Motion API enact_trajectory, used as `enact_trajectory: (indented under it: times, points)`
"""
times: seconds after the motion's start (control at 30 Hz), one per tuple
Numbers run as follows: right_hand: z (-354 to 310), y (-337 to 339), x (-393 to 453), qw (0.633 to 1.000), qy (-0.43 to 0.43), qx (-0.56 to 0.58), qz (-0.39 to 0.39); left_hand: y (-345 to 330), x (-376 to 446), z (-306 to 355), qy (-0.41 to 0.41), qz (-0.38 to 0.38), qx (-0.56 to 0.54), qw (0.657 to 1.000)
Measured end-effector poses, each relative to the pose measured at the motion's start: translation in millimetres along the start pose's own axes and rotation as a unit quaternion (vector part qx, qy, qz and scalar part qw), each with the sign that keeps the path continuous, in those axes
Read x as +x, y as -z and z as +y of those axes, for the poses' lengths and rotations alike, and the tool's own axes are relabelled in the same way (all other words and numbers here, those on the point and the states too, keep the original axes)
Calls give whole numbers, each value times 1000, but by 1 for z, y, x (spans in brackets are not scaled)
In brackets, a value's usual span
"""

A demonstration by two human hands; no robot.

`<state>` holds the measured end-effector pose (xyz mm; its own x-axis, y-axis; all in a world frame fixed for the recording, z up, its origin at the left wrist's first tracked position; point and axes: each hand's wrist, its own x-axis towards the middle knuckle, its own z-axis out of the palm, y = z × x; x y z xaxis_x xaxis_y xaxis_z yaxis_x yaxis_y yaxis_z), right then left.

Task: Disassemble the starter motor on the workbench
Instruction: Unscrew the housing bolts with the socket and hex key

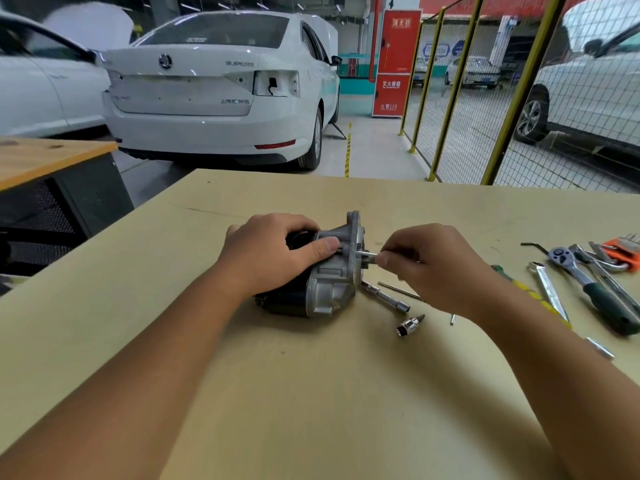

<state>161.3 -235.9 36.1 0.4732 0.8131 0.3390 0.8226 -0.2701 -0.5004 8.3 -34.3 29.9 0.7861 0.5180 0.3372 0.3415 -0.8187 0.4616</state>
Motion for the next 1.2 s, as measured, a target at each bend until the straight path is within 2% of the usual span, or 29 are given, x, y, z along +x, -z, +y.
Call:
enact_trajectory:
  times: [0.2, 0.4, 0.5, 0.7, 1.03, 1.1, 1.2]
  points:
    - [-3, 1, -1, 998, 15, -1, 68, -1, 2, -2, -2, 3, -11, 1000]
    - [-4, -3, -3, 991, 15, 82, 101, -1, 0, -1, 0, 13, -15, 1000]
    - [-4, -3, -3, 991, 25, 99, 92, -3, -1, 3, -2, 20, 1, 1000]
    - [-1, 8, 0, 998, 54, -27, 23, -2, -1, 4, 5, 16, -10, 1000]
    - [-2, 7, -1, 989, 96, -63, 93, 0, -2, 4, 0, 4, -13, 1000]
    - [-1, 5, -2, 991, 90, -55, 88, 0, -2, 3, -1, 4, -15, 1000]
    - [-1, 9, -4, 995, 73, -48, 38, -1, -1, 2, -2, 8, -27, 1000]
